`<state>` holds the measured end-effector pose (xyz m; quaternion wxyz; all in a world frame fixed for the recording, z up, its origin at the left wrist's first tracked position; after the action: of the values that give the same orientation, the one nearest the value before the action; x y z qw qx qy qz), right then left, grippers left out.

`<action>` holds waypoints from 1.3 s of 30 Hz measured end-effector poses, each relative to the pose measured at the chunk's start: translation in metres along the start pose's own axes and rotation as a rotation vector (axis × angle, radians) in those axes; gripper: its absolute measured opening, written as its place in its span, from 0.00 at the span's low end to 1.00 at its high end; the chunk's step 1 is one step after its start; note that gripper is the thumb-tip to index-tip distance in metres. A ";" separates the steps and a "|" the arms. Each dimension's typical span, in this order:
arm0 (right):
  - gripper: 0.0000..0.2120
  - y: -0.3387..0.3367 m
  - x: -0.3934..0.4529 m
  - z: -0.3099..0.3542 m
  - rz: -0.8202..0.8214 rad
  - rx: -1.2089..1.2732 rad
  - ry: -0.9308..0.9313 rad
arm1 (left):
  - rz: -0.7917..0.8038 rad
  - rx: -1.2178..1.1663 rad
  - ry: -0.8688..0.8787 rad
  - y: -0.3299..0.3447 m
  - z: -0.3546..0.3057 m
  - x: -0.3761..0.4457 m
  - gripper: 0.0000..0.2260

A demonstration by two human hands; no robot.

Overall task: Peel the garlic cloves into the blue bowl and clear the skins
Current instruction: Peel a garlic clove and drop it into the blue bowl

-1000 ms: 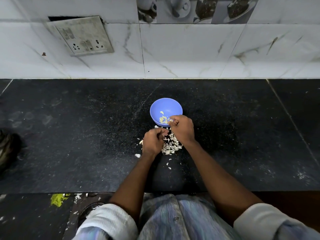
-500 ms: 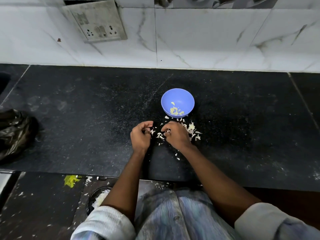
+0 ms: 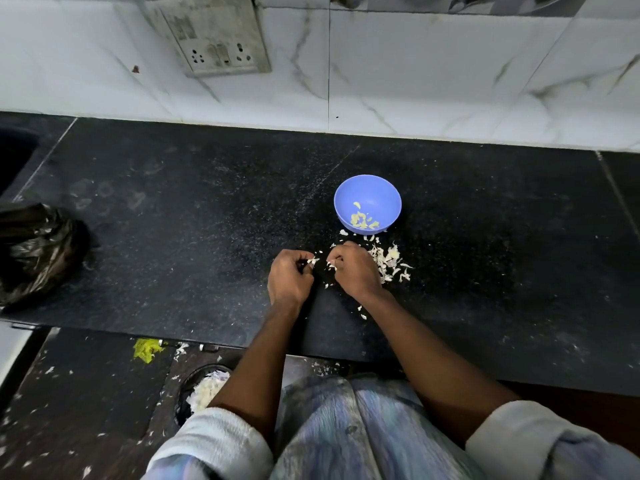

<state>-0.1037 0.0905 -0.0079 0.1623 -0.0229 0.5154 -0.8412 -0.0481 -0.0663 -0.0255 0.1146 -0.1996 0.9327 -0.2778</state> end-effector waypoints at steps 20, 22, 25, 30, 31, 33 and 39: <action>0.12 -0.012 0.007 -0.029 0.035 0.201 0.012 | 0.104 0.078 0.105 0.020 -0.004 0.007 0.17; 0.11 -0.013 0.007 -0.029 0.034 0.192 0.012 | 0.115 0.078 0.119 0.021 -0.004 0.008 0.19; 0.08 -0.016 0.004 -0.026 0.024 0.200 -0.011 | 0.114 0.026 0.178 0.021 -0.007 0.010 0.17; 0.14 -0.018 0.002 -0.031 -0.009 0.276 0.079 | 0.064 -0.112 0.140 0.020 -0.014 0.013 0.16; 0.14 -0.020 0.002 -0.031 -0.022 0.277 0.087 | 0.068 -0.143 0.128 0.021 -0.015 0.014 0.16; 0.13 -0.022 0.004 -0.027 -0.028 0.258 0.068 | 0.073 -0.183 0.107 0.021 -0.017 0.015 0.13; 0.10 -0.008 0.001 -0.014 0.025 0.213 0.025 | 0.104 -0.431 -0.044 0.025 -0.016 0.014 0.08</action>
<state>-0.1091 0.1057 -0.0071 0.1678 0.0112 0.4253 -0.8893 -0.0731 -0.0454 -0.0282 0.1038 -0.1770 0.9768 -0.0612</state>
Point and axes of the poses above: each hand's wrist, its own x-axis towards the middle knuckle, its own y-axis out of the palm, z = x × y, the point moved 4 cm from there along x, towards the middle knuckle, and after that the axes turned 7 degrees about -x, right-handed, at the moved point
